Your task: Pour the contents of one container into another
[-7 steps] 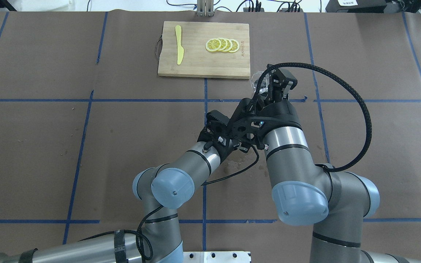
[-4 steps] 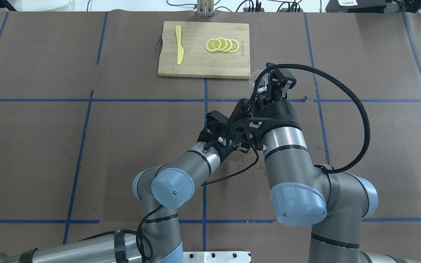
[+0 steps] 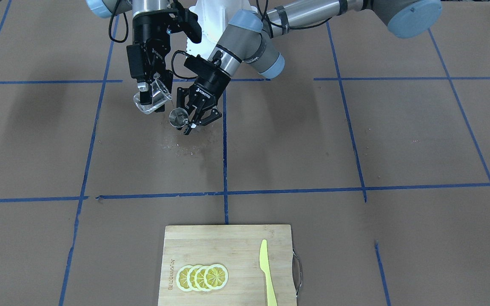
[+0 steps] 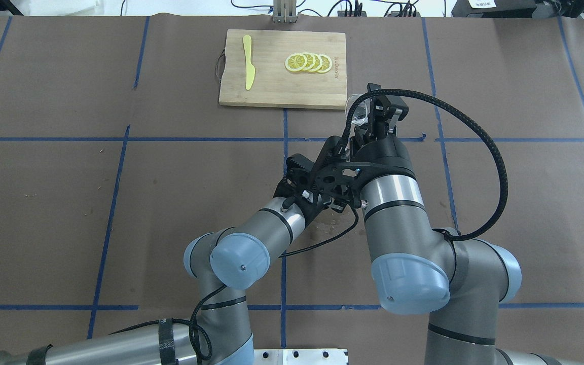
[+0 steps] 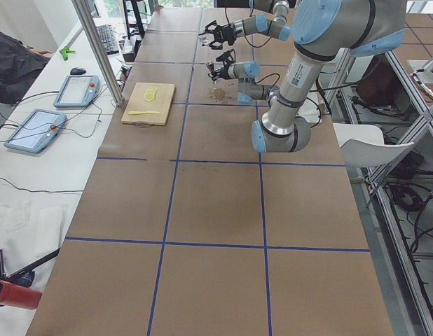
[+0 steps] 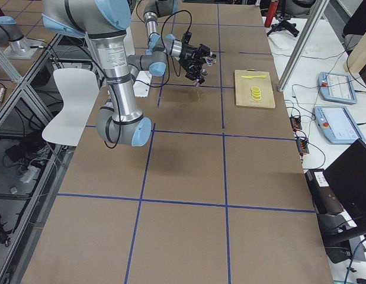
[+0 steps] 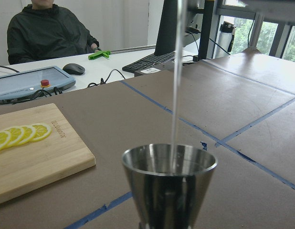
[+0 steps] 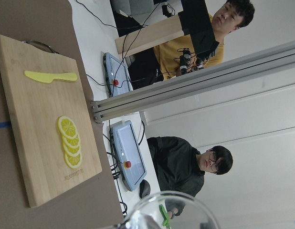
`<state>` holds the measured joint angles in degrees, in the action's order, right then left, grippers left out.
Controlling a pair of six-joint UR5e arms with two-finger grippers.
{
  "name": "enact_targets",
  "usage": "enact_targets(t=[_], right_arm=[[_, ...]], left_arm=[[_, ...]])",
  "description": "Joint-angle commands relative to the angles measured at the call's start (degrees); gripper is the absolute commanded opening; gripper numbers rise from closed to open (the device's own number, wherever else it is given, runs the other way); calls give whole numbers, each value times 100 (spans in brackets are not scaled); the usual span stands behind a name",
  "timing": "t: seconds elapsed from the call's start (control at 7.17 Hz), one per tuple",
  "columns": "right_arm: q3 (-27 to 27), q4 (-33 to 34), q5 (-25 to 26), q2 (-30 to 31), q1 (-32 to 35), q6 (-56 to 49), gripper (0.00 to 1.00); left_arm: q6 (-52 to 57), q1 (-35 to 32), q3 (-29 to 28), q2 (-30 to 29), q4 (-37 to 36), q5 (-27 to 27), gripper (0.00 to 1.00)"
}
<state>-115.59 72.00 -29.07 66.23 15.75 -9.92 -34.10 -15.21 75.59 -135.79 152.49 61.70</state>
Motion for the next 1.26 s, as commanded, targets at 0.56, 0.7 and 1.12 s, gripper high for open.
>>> enact_targets(t=[0.56,0.7,1.12], right_arm=[[28,7,208,-31,-10,-256,0],[28,7,218,-101,-10,-291,0],[19,-11,226,-119,-71,-204,0]], left_arm=[[0,9,-53,0,0,9,0],[0,9,-53,0,0,9,0],[0,0,-53,-18,0,9,0]])
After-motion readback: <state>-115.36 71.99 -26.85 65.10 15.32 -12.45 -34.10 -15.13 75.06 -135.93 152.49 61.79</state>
